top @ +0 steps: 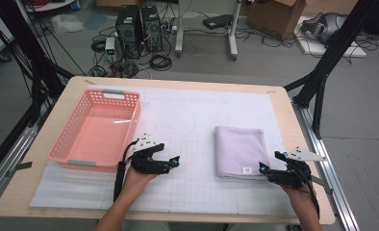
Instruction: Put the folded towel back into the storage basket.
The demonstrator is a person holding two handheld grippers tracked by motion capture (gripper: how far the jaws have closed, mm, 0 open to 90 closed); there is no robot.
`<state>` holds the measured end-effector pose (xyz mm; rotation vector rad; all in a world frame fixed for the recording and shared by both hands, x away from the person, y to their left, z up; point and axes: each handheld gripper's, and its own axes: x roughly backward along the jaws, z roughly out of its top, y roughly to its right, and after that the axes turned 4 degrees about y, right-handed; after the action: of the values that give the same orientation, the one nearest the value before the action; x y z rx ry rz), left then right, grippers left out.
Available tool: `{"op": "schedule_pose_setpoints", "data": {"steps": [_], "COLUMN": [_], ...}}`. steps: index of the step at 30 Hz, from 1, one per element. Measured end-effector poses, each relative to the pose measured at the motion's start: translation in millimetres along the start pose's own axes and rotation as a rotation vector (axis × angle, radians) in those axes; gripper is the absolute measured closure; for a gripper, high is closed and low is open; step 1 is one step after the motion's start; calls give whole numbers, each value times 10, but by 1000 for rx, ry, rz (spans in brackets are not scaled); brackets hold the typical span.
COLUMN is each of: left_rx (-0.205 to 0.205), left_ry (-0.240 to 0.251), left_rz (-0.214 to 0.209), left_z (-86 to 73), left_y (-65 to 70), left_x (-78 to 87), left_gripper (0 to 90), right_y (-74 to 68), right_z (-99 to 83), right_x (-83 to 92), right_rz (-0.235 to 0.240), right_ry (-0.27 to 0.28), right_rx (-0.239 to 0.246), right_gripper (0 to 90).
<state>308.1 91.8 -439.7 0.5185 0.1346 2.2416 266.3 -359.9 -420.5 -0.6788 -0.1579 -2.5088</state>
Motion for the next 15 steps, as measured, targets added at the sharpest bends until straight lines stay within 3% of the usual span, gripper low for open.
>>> {"op": "schedule_pose_setpoints", "data": {"steps": [4,7,10,15], "left_rx": [11,5,16,16], "left_ry": [23,0,-5,-53], "left_rz": [-3,-1,-29,-78], "left_z": [73,149,233,305], "left_y": [36,66,120,244], "left_x": [-114,-247,-395,-683], "left_gripper": [180,192,229,272], "right_y": [5,15,36,38], "right_z": [-15,-20,-32,-36], "right_x": [6,21,40,37], "right_rz": [3,-6,-10,-9], "right_ry": [-13,-17,-15,-14], "right_rx": [0,9,0,2], "right_gripper": [208,208,208,208]}}
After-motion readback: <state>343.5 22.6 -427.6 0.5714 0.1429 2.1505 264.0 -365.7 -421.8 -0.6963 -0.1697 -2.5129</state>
